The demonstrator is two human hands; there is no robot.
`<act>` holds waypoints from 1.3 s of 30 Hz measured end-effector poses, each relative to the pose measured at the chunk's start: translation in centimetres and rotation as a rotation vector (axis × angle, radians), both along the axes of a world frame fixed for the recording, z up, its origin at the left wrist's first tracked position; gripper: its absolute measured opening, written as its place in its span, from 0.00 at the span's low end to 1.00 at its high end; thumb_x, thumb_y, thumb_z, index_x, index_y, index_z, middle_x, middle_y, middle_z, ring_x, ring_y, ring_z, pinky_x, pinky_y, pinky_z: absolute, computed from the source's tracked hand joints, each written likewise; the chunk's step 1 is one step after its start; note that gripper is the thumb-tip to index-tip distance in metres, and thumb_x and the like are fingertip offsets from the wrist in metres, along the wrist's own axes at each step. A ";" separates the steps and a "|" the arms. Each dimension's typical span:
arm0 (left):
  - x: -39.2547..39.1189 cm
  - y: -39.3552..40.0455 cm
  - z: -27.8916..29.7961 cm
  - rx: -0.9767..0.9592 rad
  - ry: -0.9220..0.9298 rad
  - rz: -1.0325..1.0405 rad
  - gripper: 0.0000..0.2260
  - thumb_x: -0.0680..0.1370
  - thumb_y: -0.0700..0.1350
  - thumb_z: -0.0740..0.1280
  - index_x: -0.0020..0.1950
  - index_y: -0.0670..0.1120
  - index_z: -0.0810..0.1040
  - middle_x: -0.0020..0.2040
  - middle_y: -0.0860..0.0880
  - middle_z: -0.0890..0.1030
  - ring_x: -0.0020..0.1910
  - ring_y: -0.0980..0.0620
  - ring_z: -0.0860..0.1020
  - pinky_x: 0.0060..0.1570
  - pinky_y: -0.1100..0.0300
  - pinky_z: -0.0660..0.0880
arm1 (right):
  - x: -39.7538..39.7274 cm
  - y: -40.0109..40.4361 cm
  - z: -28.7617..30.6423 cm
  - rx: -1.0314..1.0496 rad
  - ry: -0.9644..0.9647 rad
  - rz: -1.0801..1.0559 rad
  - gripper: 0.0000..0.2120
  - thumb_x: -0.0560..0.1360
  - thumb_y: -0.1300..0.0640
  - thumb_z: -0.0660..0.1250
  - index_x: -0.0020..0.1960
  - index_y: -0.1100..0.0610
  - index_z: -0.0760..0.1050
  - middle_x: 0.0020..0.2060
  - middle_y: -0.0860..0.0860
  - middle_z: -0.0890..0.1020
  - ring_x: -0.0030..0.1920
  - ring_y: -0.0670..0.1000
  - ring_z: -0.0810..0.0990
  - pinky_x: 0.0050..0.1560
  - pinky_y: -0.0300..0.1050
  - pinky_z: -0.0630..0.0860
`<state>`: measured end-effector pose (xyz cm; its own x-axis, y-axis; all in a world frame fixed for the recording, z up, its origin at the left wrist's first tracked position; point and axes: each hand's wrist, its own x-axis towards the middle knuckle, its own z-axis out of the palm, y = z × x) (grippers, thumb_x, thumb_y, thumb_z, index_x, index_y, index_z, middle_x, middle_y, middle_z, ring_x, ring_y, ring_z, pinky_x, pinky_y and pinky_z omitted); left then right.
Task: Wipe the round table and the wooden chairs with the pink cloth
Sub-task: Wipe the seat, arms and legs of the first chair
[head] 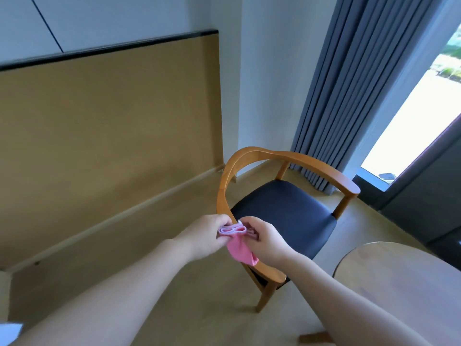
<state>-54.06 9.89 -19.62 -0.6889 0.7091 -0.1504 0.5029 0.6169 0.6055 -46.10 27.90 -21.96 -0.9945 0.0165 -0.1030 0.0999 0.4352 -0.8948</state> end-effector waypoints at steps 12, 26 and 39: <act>-4.1 -6.6 0.2 0.066 -0.039 -0.005 0.05 0.73 0.44 0.67 0.41 0.51 0.72 0.37 0.55 0.75 0.31 0.59 0.69 0.33 0.66 0.66 | -4.0 -6.1 0.2 0.122 -0.119 0.042 0.05 0.68 0.59 0.67 0.43 0.57 0.75 0.39 0.59 0.80 0.35 0.55 0.78 0.34 0.56 0.79; -18.7 -21.5 -3.7 0.003 -0.094 -0.300 0.04 0.74 0.44 0.69 0.46 0.50 0.75 0.41 0.54 0.77 0.38 0.53 0.74 0.41 0.57 0.72 | -12.7 -24.0 -2.6 0.299 -0.023 -0.204 0.14 0.72 0.45 0.71 0.47 0.55 0.80 0.41 0.50 0.78 0.40 0.48 0.77 0.41 0.47 0.76; -22.4 -15.0 -10.1 0.051 -0.119 -0.415 0.05 0.72 0.50 0.69 0.43 0.55 0.73 0.39 0.58 0.77 0.38 0.54 0.76 0.39 0.52 0.77 | -14.9 -19.6 -7.6 0.389 -0.066 -0.349 0.10 0.74 0.50 0.71 0.54 0.51 0.80 0.46 0.46 0.76 0.43 0.45 0.76 0.46 0.44 0.77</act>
